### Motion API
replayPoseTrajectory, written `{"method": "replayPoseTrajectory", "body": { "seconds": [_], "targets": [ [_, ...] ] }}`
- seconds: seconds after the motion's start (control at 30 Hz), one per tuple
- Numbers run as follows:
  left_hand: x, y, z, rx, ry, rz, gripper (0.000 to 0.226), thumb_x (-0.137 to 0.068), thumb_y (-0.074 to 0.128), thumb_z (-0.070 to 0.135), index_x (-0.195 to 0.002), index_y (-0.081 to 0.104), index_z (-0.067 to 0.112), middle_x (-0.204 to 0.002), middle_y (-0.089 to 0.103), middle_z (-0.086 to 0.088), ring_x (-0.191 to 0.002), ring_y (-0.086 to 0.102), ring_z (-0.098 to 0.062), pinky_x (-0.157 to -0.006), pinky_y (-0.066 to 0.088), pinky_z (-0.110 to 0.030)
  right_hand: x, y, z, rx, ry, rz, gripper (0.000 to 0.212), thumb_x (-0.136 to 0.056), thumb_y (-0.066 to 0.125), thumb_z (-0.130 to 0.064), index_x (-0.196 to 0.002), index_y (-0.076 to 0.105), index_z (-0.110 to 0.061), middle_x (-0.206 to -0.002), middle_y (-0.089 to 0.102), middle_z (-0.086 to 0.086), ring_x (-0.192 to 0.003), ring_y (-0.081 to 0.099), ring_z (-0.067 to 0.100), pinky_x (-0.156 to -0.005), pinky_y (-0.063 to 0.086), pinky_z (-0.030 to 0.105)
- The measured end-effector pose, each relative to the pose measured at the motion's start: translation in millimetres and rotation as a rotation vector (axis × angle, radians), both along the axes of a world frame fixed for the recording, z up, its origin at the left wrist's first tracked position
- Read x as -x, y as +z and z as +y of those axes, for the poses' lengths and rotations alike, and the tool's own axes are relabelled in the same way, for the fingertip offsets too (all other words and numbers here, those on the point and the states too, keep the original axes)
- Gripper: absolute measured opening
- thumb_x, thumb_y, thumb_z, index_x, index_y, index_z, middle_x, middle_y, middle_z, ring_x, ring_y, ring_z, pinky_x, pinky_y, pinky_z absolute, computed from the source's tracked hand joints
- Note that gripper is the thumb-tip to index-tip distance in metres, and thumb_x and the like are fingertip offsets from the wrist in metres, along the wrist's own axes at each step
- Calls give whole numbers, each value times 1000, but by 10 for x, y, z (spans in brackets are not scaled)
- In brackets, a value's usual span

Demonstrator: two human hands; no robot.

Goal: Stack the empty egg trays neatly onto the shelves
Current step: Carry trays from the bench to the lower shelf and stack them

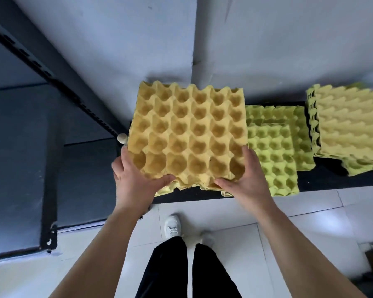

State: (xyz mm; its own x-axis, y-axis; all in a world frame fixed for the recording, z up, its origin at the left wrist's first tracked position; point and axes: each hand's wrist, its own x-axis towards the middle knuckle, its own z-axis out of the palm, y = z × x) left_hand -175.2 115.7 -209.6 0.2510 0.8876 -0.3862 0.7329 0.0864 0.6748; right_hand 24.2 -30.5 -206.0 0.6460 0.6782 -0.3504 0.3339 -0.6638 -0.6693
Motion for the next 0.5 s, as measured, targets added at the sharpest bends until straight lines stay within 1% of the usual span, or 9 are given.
{"method": "replayPoseTrajectory", "body": {
  "seconds": [0.03, 0.07, 0.17, 0.27, 0.33, 0.4, 0.5],
  "targets": [
    [13, 115, -50, -26, 7, -17, 132, -50, 93, 45, -148, 6, 37, -133, 20, 8, -135, 30, -25, -108, 39, -47, -10, 120, -51, -6, 10, -6, 114, -67, 84, -39, -153, 13, -15, -159, 13, 7, -145, 16, 17, -107, 14, 17],
    [33, 234, -108, -50, 18, -30, 131, -48, 94, 47, -147, 9, 37, -133, 21, 8, -133, 31, -25, -109, 37, -49, -19, 238, -104, -18, 19, -9, 113, -68, 83, -38, -153, 12, -16, -160, 10, 5, -145, 14, 15, -105, 12, 14],
    [134, 575, -335, -117, 71, -70, 134, -43, 93, 51, -148, 12, 32, -141, 27, -3, -134, 29, -21, -109, 38, -49, 4, 634, -245, -64, 83, -16, 109, -71, 82, -36, -153, 11, -22, -160, 5, -2, -144, 11, 7, -98, 8, 6],
    [283, 921, -635, -162, 142, -97, 132, -45, 93, 49, -148, 12, 32, -141, 25, -2, -133, 30, -22, -109, 37, -48, 71, 1005, -382, -114, 164, -52, 107, -71, 82, -35, -152, 14, -23, -160, 4, -2, -140, 17, 3, -100, 11, 9],
    [420, 1111, -864, -186, 200, -98, 133, -46, 93, 48, -149, 9, 34, -141, 23, -1, -133, 32, -25, -109, 38, -49, 148, 1214, -469, -145, 231, -90, 107, -70, 83, -35, -152, 15, -23, -160, 5, -2, -139, 19, 4, -101, 13, 11],
    [587, 1280, -1096, -221, 259, -120, 134, -44, 93, 48, -148, 10, 36, -139, 24, 0, -132, 33, -26, -108, 38, -49, 250, 1392, -543, -171, 299, -127, 107, -70, 82, -36, -152, 15, -23, -160, 4, -2, -143, 16, 9, -102, 11, 11],
    [879, 1486, -1363, -243, 347, -158, 134, -40, 92, 52, -147, 14, 31, -130, 27, 3, -129, 35, -24, -108, 39, -45, 478, 1638, -590, -204, 391, -167, 106, -71, 83, -35, -152, 17, -24, -161, 4, -2, -144, 11, 9, -99, 7, 8]
  ]
}}
